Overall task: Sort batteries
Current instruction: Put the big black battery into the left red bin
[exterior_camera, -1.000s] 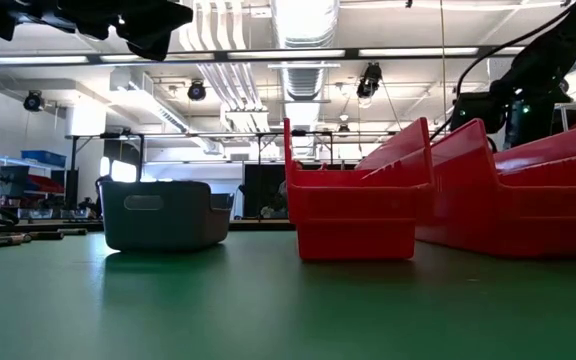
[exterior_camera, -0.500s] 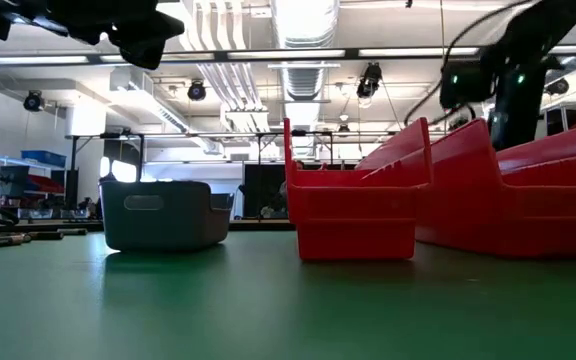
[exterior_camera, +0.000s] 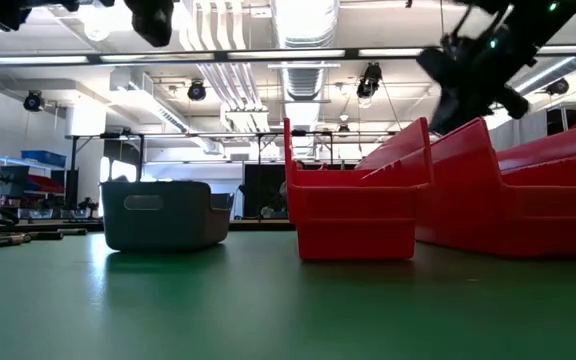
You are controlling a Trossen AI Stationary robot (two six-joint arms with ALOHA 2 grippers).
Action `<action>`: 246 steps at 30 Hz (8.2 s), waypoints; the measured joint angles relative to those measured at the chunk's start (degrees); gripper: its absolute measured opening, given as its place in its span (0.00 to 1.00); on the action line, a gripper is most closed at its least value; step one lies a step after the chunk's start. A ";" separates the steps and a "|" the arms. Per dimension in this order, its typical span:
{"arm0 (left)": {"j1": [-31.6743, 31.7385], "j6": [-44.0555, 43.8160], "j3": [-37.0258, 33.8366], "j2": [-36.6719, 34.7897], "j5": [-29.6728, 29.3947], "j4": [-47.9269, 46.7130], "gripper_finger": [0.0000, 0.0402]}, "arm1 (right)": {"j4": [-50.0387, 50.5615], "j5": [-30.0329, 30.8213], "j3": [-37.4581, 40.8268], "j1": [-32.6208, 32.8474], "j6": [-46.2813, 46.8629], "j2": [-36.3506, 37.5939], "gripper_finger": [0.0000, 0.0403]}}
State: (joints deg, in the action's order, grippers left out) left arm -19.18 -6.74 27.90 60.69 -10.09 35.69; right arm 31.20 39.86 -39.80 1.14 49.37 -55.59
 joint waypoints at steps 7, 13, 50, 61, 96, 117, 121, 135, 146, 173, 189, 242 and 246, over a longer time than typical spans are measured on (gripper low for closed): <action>0.11 -0.89 -0.19 14.74 -5.91 19.10 0.39 | -27.33 -0.24 0.84 16.32 -14.72 -6.06 0.13; 0.33 -0.72 2.67 27.73 -5.90 33.45 0.40 | -43.82 -0.91 0.84 22.37 -20.43 -12.19 0.13; 3.72 1.69 20.87 47.36 3.37 39.08 0.47 | -73.75 -6.81 -2.92 27.11 -44.24 -24.89 0.13; 4.08 2.11 21.14 47.34 5.03 40.22 0.20 | -74.16 -5.90 -2.93 27.22 -43.86 -24.81 0.13; 4.26 -0.21 21.35 47.43 3.56 37.92 0.20 | -74.58 -5.29 -2.98 26.89 -44.55 -25.19 0.13; 4.35 -3.54 24.90 47.06 3.65 29.19 0.10 | -72.78 -5.29 -2.96 27.09 -43.62 -25.21 0.13; 4.35 -4.35 24.88 47.04 4.07 27.87 0.22 | -70.69 -5.38 -2.94 27.11 -42.53 -25.21 0.13; 4.35 -4.43 24.87 46.36 4.46 22.64 0.27 | -67.28 -5.27 -2.89 27.11 -40.85 -25.12 0.13; 4.31 -4.26 24.79 43.74 4.01 15.92 0.07 | -64.57 -5.23 -2.98 27.11 -38.35 -25.10 0.13; 4.40 -6.47 24.82 42.69 2.62 13.32 0.07 | -63.86 -5.38 -2.87 27.07 -39.10 -24.76 0.19; 12.51 -7.83 37.43 36.48 2.02 -37.51 0.08 | -22.74 -5.38 -16.80 27.86 -30.13 -14.35 0.48; 16.24 4.62 80.70 70.86 2.19 -85.11 0.08 | 12.76 -3.97 -24.31 38.98 -0.29 -13.19 0.50; 16.24 4.70 80.22 70.86 2.25 -84.98 0.08 | 12.61 -3.81 -24.31 38.98 -0.94 -13.19 0.50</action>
State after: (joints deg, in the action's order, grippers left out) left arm -2.94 -2.05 108.12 131.55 -7.84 -49.29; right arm 43.81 36.05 -64.12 40.12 48.42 -68.77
